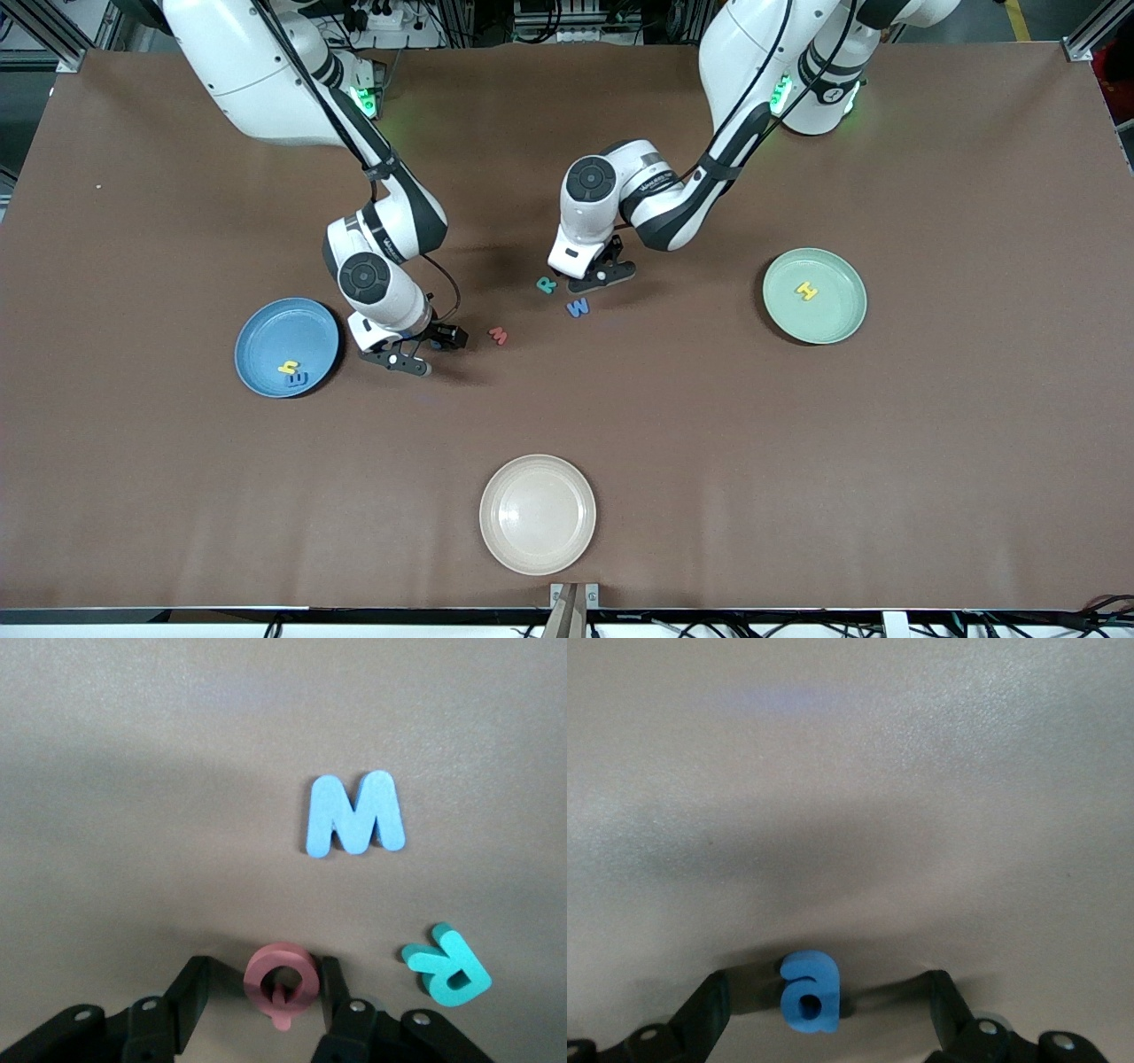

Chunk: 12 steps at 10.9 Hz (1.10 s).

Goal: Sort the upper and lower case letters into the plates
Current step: 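Lift the Q with the left gripper while the right gripper lifts the a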

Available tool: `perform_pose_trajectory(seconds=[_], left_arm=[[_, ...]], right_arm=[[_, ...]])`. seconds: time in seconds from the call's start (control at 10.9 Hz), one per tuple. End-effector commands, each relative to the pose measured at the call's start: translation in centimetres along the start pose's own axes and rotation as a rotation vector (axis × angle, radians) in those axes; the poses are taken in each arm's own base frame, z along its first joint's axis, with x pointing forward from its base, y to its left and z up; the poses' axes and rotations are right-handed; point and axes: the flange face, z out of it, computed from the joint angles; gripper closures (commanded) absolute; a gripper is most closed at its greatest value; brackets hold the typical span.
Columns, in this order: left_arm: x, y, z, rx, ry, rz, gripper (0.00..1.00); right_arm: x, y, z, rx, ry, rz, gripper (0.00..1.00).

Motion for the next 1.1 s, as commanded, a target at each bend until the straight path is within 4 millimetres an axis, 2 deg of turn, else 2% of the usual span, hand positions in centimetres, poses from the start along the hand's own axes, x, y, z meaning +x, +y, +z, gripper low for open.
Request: perform_pose_trajectory(seconds=[0.0, 0.18, 0.37, 0.55, 0.64, 0.73, 0.83, 1.01], left_arm=[[0.7, -0.2, 0.8, 0.002, 0.021, 0.015, 0.41], [0.6, -0.1, 0.7, 0.000, 0.021, 0.012, 0.42], [0.5, -0.1, 1.0, 0.003, 0.020, 0.015, 0.50], [0.4, -0.1, 1.1, 0.004, 0.019, 0.016, 0.50], [0.3, 0.0, 1.1, 0.004, 0.019, 0.011, 0.50], [0.3, 0.0, 1.0, 0.002, 0.020, 0.009, 0.51], [0.1, 0.0, 1.2, 0.005, 0.018, 0.011, 0.57], [0.0, 0.2, 1.2, 0.003, 0.016, 0.007, 0.63]], right_arm=[[-0.2, 0.2, -0.4, 0.002, 0.009, 0.009, 0.00], [-0.3, 0.1, -0.6, 0.001, 0.008, 0.012, 0.00], [-0.2, 0.1, -0.7, 0.002, 0.009, 0.012, 0.00], [-0.1, 0.0, -0.9, 0.003, 0.012, 0.012, 0.02], [-0.1, 0.0, -1.0, 0.004, 0.011, 0.015, 0.36], [-0.4, -0.2, -0.9, 0.005, 0.008, 0.037, 0.89], [-0.8, -0.6, -1.0, 0.009, 0.005, 0.041, 1.00], [-1.1, -1.0, -1.2, 0.014, 0.005, 0.030, 1.00]])
